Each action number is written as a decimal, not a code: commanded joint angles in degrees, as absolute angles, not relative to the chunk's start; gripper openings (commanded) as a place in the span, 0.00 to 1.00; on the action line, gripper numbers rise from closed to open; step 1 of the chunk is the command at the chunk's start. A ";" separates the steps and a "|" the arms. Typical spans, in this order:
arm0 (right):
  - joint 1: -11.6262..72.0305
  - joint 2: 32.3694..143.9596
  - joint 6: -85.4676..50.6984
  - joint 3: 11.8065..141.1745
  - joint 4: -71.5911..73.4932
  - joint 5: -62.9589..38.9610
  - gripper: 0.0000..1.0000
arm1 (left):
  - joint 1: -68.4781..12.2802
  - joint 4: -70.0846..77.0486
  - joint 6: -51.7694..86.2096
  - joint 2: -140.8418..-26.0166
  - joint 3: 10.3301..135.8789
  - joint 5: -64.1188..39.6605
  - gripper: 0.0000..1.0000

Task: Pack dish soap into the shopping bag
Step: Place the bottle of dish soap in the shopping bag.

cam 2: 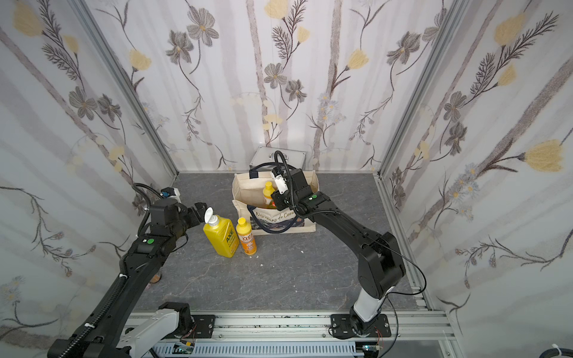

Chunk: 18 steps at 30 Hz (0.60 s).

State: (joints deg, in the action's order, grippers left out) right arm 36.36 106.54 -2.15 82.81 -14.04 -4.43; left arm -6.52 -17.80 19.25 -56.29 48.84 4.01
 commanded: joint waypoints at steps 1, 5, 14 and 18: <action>36.39 106.78 -3.06 82.69 -6.50 -5.19 0.00 | -6.49 -16.74 19.16 -56.16 48.96 4.31 1.00; 36.23 107.51 -2.99 82.27 -6.46 -4.97 0.00 | -6.48 -16.63 19.16 -56.16 48.83 4.26 1.00; 35.42 108.62 -4.34 81.57 -7.10 -4.61 0.00 | -6.50 -16.66 19.24 -55.99 48.67 4.22 1.00; 35.42 109.06 -4.47 81.04 -7.07 -4.65 0.00 | -6.50 -16.62 19.25 -56.16 48.67 4.04 1.00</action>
State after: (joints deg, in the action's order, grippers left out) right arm 35.46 108.64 -3.86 81.14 -11.86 -4.43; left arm -6.52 -17.80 19.27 -56.18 48.73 3.99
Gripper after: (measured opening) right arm 0.272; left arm 0.997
